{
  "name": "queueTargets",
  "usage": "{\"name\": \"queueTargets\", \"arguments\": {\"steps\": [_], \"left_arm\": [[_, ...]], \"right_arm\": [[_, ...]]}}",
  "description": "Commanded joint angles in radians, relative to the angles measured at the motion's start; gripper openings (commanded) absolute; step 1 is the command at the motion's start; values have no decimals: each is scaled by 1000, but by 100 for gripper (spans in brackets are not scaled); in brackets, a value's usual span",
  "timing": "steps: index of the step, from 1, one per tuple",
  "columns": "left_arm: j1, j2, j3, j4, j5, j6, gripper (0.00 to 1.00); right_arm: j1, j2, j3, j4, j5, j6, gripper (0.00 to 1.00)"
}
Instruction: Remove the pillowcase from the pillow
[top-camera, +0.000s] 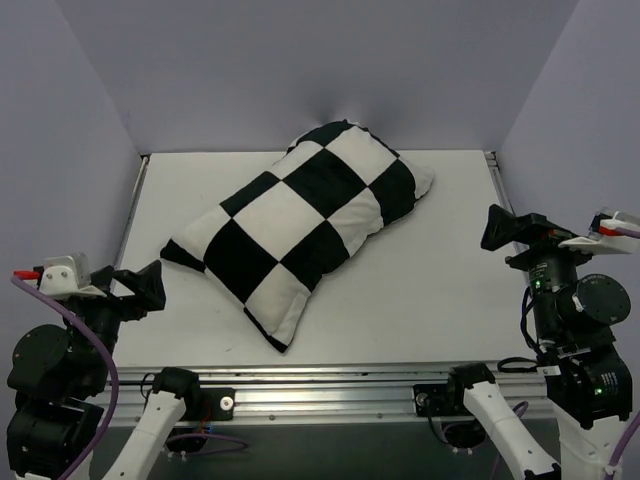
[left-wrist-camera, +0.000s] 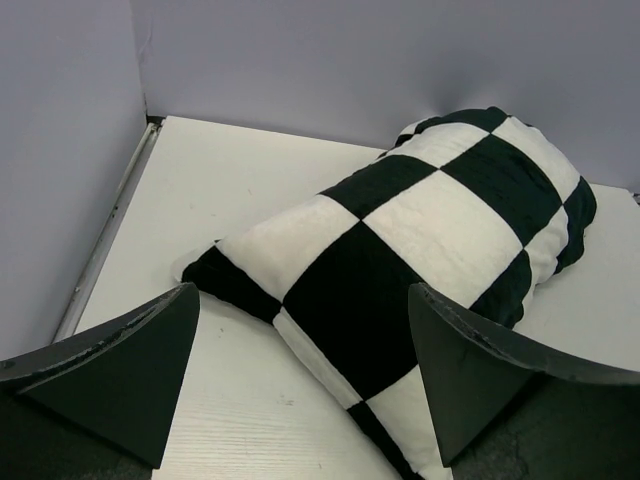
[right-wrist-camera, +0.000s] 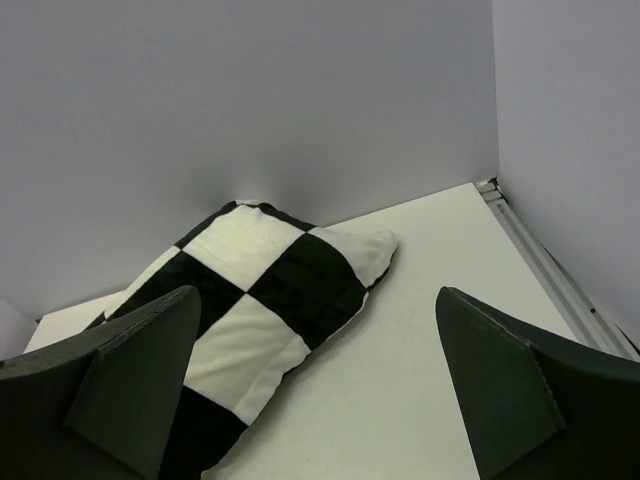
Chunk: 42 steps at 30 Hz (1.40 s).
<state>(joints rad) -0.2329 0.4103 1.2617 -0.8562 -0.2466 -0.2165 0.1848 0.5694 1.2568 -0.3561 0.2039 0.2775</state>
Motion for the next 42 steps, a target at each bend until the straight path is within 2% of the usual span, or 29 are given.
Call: {"name": "queueTargets", "arguments": {"steps": [1, 6, 12, 14, 19, 24, 30, 38, 39, 40, 41, 42], "left_arm": [[-2, 33, -4, 11, 30, -12, 94], [-3, 79, -22, -13, 131, -12, 94], [-2, 200, -59, -1, 227, -40, 94], [-2, 246, -82, 17, 242, -50, 94], [-3, 392, -107, 124, 295, -61, 94], [-2, 542, -131, 265, 345, -99, 94], [-2, 720, -128, 393, 337, -136, 94], [0, 953, 16, 448, 294, -44, 94], [-2, 999, 21, 448, 293, -44, 94], [-2, 1019, 22, 445, 308, -50, 94], [-3, 1039, 16, 442, 325, -69, 94], [-6, 1053, 5, 442, 342, -84, 94]], "right_arm": [[5, 12, -22, 60, -24, 22, 100], [5, 69, -31, 48, -60, 69, 100], [4, 239, -23, -9, -192, 153, 100], [5, 291, -63, 15, -286, 175, 100], [11, 395, -235, 238, -481, 296, 100], [71, 588, -312, 483, -489, 396, 100], [197, 850, -313, 760, -474, 466, 100], [291, 1078, -333, 1019, -497, 552, 99], [300, 1090, -339, 1054, -498, 557, 96], [300, 1098, -355, 1069, -512, 562, 87], [300, 1112, -364, 1088, -523, 563, 64], [298, 1113, -369, 1098, -529, 560, 54]]}}
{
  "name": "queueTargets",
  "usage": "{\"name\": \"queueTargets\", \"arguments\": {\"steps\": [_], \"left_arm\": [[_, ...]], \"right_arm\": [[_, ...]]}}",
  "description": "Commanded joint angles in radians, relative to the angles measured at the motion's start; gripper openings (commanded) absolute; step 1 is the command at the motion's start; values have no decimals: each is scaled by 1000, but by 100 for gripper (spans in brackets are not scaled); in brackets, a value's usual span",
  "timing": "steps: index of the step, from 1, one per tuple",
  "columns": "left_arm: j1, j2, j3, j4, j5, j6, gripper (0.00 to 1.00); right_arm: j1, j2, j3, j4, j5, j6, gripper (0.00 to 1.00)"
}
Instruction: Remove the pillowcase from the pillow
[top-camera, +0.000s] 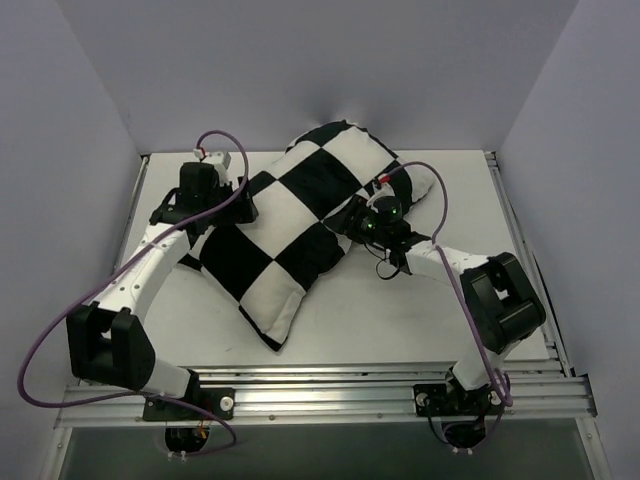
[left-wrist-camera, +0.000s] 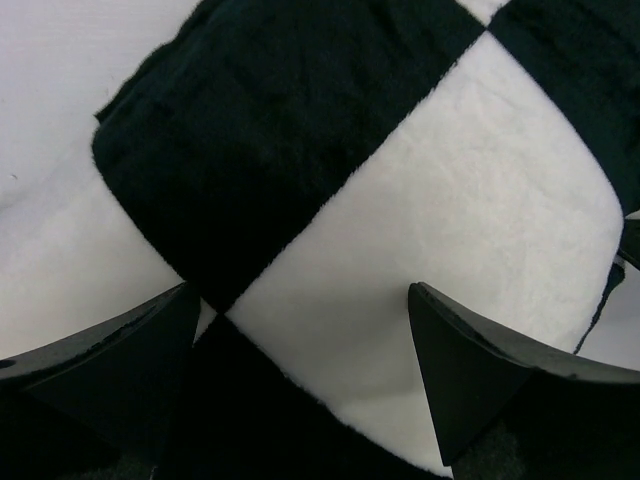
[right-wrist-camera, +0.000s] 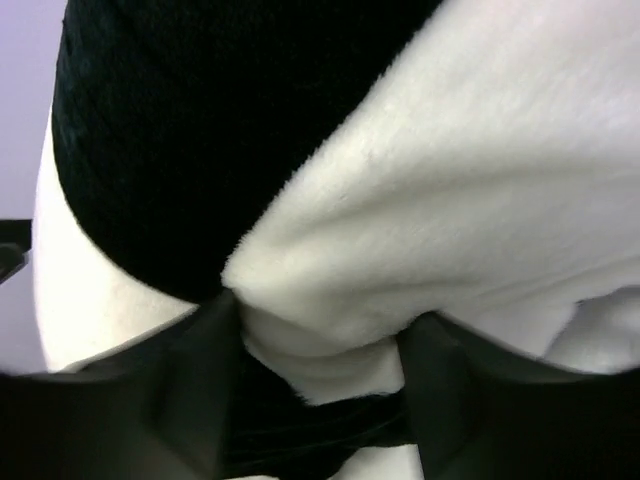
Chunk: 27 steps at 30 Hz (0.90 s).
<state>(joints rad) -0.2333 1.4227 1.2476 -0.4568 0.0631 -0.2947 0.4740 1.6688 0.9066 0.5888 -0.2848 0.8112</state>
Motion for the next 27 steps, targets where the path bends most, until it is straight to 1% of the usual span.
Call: {"name": "queueTargets", "arguments": {"steps": [1, 2, 3, 4, 7, 9, 11, 12, 13, 14, 15, 16, 17, 18, 19, 20, 21, 22, 23, 24, 25, 26, 27], "left_arm": [[-11, 62, 3, 52, 44, -21, 94], [-14, 67, -17, 62, 61, -55, 94], [-27, 70, -61, 84, 69, -70, 94], [-37, 70, -88, 98, 72, -86, 94], [-90, 59, -183, 139, 73, -136, 94], [-124, 44, -241, 156, 95, -175, 94], [-190, 24, -278, 167, 112, -225, 94], [-219, -4, -295, 168, 139, -244, 94], [-291, -20, -331, 173, 147, -265, 94], [-337, -43, -350, 182, 147, -306, 94], [-386, -66, -368, 187, 138, -329, 94], [-438, -123, -387, 191, 101, -352, 94], [-537, -157, -414, 182, 75, -389, 94], [-576, -219, -425, 167, 42, -408, 94], [-607, -249, -431, 146, -17, -429, 94], [-642, -283, -436, 103, -37, -464, 94], [-647, -348, -435, 84, -52, -475, 94], [-650, -379, -429, 67, -86, -494, 94], [-652, -413, -421, 38, -100, -494, 94], [-652, -463, -389, 24, -118, -491, 94], [-652, -479, -366, 8, -138, -482, 94], [-650, -490, -340, -25, -182, -450, 94], [-646, -485, -282, -32, -212, -428, 94]], "right_arm": [[9, 11, -24, 149, -42, 17, 39], [11, 6, -37, 143, -39, 8, 27], [9, -12, -43, 123, -37, -10, 8], [8, -24, -51, 111, -37, -23, 1], [3, -105, -77, 24, -22, -79, 0], [-1, -191, -84, -78, 2, -113, 0], [-14, -281, -89, -148, 25, -155, 0], [-21, -311, -92, -229, 51, -168, 0], [-32, -337, -91, -274, 64, -179, 0], [-61, -381, -89, -321, 70, -204, 0], [-80, -403, -89, -404, 70, -219, 0], [-99, -423, -92, -440, 70, -233, 0], [-121, -466, -95, -473, 67, -257, 0], [-161, -487, -100, -528, 62, -271, 0], [-176, -506, -106, -552, 53, -285, 0], [-187, -541, -106, -599, 55, -315, 7], [-196, -556, -103, -642, 64, -329, 13], [-201, -569, -89, -670, 90, -342, 19], [-204, -595, -81, -723, 107, -352, 32], [-210, -607, -74, -747, 125, -362, 39], [-225, -621, -68, -764, 142, -362, 46], [-235, -650, -57, -786, 166, -359, 63], [-242, -661, -54, -794, 183, -345, 71]]}}
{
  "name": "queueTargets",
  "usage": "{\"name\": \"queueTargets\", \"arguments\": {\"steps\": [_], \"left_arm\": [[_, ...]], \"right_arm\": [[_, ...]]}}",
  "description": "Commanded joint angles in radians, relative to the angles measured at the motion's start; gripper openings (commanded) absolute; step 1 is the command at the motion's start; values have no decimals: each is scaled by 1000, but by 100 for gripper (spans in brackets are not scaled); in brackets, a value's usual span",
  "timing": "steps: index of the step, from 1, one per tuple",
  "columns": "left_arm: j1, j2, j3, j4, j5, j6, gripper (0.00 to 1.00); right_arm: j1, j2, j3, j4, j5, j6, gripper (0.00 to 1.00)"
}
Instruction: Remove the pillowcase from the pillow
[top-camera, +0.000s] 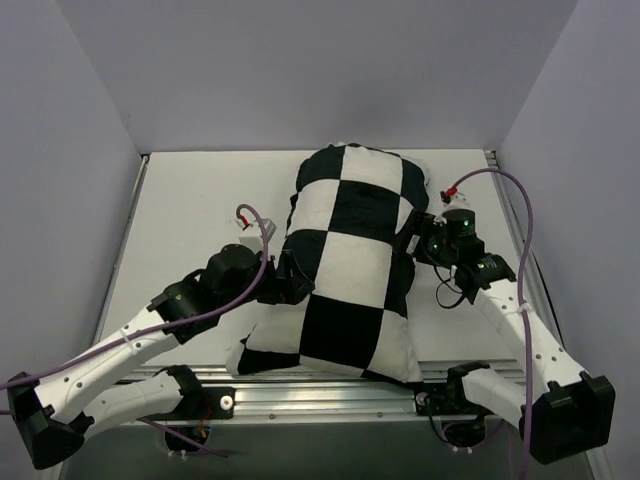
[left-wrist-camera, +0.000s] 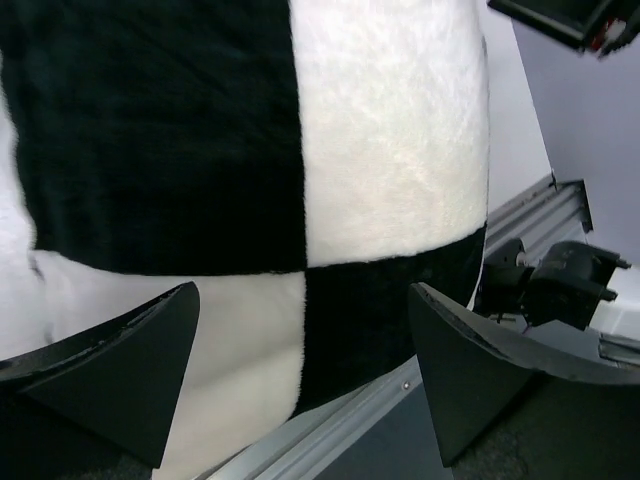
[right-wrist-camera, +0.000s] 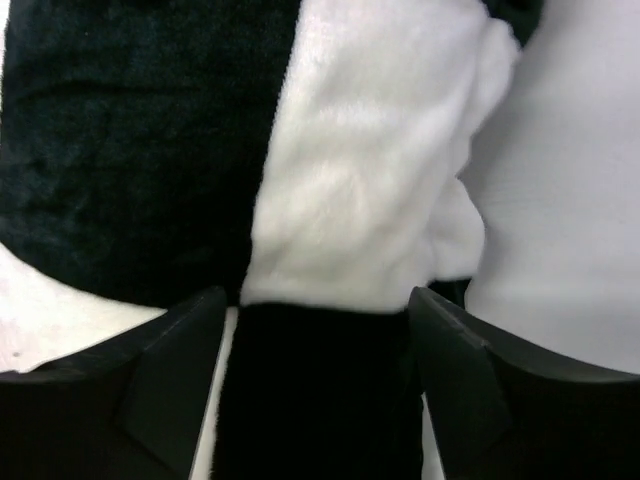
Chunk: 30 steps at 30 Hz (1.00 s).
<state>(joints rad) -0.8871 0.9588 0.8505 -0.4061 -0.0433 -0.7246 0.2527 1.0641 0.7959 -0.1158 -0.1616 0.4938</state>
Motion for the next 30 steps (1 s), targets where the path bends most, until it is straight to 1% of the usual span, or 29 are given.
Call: {"name": "queueTargets", "arguments": {"steps": [1, 2, 4, 5, 6, 7, 8, 9, 10, 11, 12, 15, 18, 19, 20, 21, 22, 23, 24, 25, 27, 28, 30], "left_arm": [[13, -11, 145, -95, -134, 51, 94], [23, 6, 171, -108, -154, 75, 94], [104, 79, 241, -106, -110, 115, 94], [144, 107, 254, -74, -66, 143, 94], [186, 162, 260, -53, 22, 143, 94], [265, 190, 263, -21, 67, 143, 94], [298, 219, 266, 40, 112, 142, 94], [324, 285, 274, 61, 172, 142, 94], [341, 319, 286, 78, 190, 143, 94], [359, 357, 318, 99, 203, 152, 94], [361, 426, 334, 110, 212, 157, 94], [361, 539, 349, 174, 269, 143, 95], [362, 612, 308, 240, 304, 108, 100], [359, 623, 288, 260, 312, 96, 100], [358, 633, 266, 306, 321, 71, 93], [355, 650, 221, 329, 321, 64, 92], [352, 659, 200, 349, 316, 50, 90], [346, 684, 168, 372, 312, 47, 88], [341, 699, 154, 381, 309, 42, 88], [336, 713, 142, 406, 309, 31, 87], [321, 759, 118, 452, 318, 19, 82], [313, 774, 119, 473, 321, 8, 80], [300, 823, 134, 484, 326, -1, 79]], "right_arm": [[-39, -64, 62, -91, 74, -18, 79], [-50, -73, 68, -85, 88, -9, 92], [-72, -66, 74, -62, 65, 15, 100], [-96, -44, 77, -26, 38, 23, 100], [-107, -29, 78, -3, -20, 32, 100], [-113, -12, 78, 20, -45, 41, 100], [-124, 26, 78, 60, -67, 57, 100], [-130, 48, 69, 85, -100, 63, 100], [-136, 66, 63, 105, -111, 71, 100], [-145, 106, 54, 160, -124, 89, 100], [-168, 129, 45, 186, -140, 97, 100], [-202, 210, -12, 304, -199, 126, 100], [-207, 316, -56, 415, -278, 134, 100], [-205, 341, -66, 445, -311, 138, 100], [-204, 387, -87, 518, -388, 144, 98], [-199, 404, -96, 556, -426, 161, 95], [-191, 418, -106, 589, -458, 169, 90], [-178, 436, -109, 635, -516, 172, 66], [-178, 438, -106, 648, -538, 170, 54], [-164, 427, -100, 653, -550, 167, 31], [-153, 398, -69, 630, -564, 157, 12], [-148, 357, -54, 613, -562, 149, 0], [-147, 311, 12, 530, -556, 134, 0]]}}
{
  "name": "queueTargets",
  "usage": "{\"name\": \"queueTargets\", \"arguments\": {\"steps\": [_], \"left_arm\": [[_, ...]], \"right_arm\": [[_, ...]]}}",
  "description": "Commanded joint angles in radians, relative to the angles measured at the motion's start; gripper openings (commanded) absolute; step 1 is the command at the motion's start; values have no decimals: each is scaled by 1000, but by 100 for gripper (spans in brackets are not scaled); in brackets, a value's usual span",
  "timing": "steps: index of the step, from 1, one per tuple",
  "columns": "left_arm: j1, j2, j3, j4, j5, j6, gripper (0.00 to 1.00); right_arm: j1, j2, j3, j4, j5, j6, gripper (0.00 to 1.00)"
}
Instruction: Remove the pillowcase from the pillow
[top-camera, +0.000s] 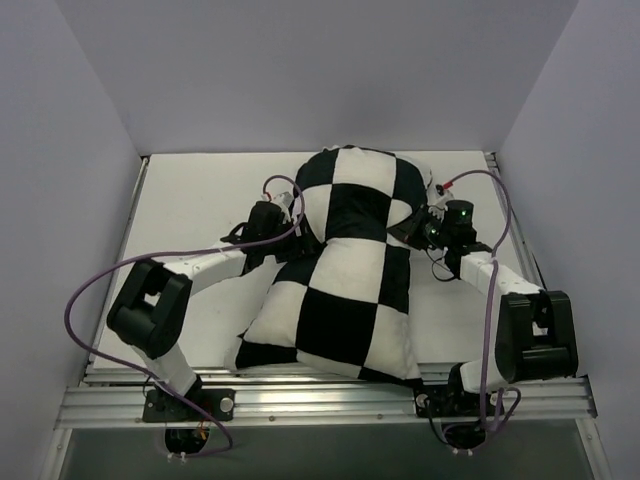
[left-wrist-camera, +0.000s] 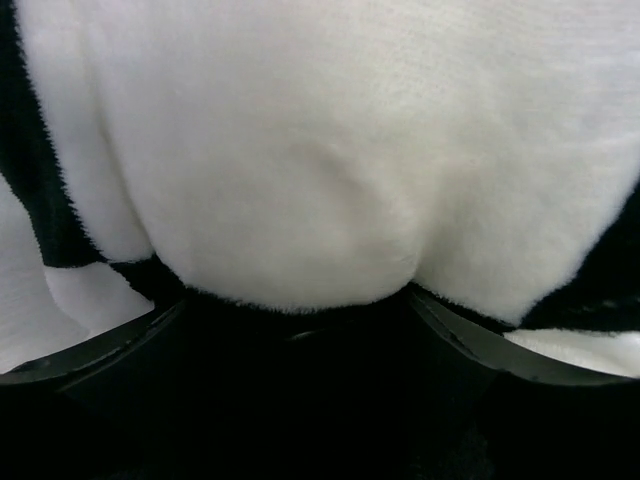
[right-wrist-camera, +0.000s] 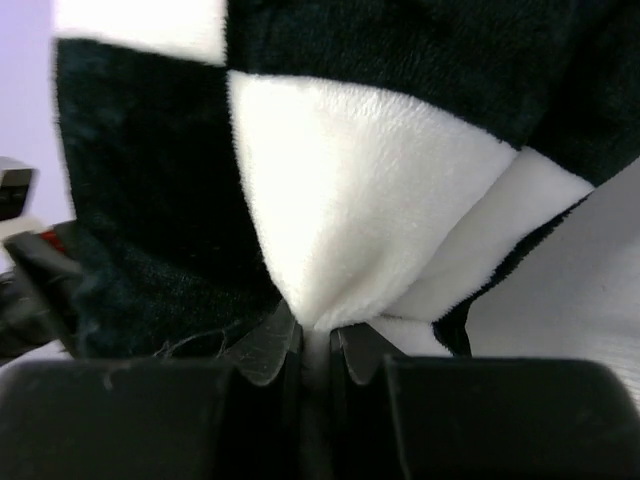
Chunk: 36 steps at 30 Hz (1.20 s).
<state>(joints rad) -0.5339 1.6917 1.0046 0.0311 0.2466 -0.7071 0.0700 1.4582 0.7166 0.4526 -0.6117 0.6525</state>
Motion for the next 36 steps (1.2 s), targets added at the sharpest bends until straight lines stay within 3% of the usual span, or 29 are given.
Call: {"name": "queueTargets", "arguments": {"steps": [1, 4, 6, 10, 13, 17, 21, 25, 27, 30, 33, 34, 36], "left_arm": [[-73, 103, 6, 52, 36, -26, 79], [-112, 131, 89, 61, 25, -51, 79], [-133, 138, 146, 67, 11, -60, 79], [-187, 151, 313, 62, -13, -66, 78], [-198, 132, 342, 75, -23, -84, 78], [-169, 39, 197, 87, -101, -117, 81], [-117, -152, -56, 133, -156, -178, 88], [-81, -357, -272, 40, -208, -190, 94], [-75, -505, -311, -15, -220, -190, 95], [-64, -719, -319, -225, -279, -149, 97], [-55, -920, -278, -440, -349, -106, 96], [-54, -961, -264, -536, -368, -97, 94], [-49, -1064, -216, -612, -417, -83, 94]], "right_arm": [[39, -137, 124, -73, -97, -54, 0], [65, -215, 298, -324, -19, -125, 0], [108, -236, 392, -394, 15, -171, 0], [214, -222, 596, -448, 82, -180, 0], [289, -179, 629, -448, 134, -177, 0], [405, -133, 574, -439, 231, -186, 0], [496, -58, 500, -390, 309, -179, 0], [577, 57, 477, -355, 369, -172, 0], [629, 80, 466, -325, 385, -160, 0], [688, 109, 497, -327, 392, -159, 10], [760, 110, 573, -394, 460, -192, 27], [781, 99, 611, -431, 505, -203, 42], [813, 79, 645, -454, 555, -224, 58]]}}
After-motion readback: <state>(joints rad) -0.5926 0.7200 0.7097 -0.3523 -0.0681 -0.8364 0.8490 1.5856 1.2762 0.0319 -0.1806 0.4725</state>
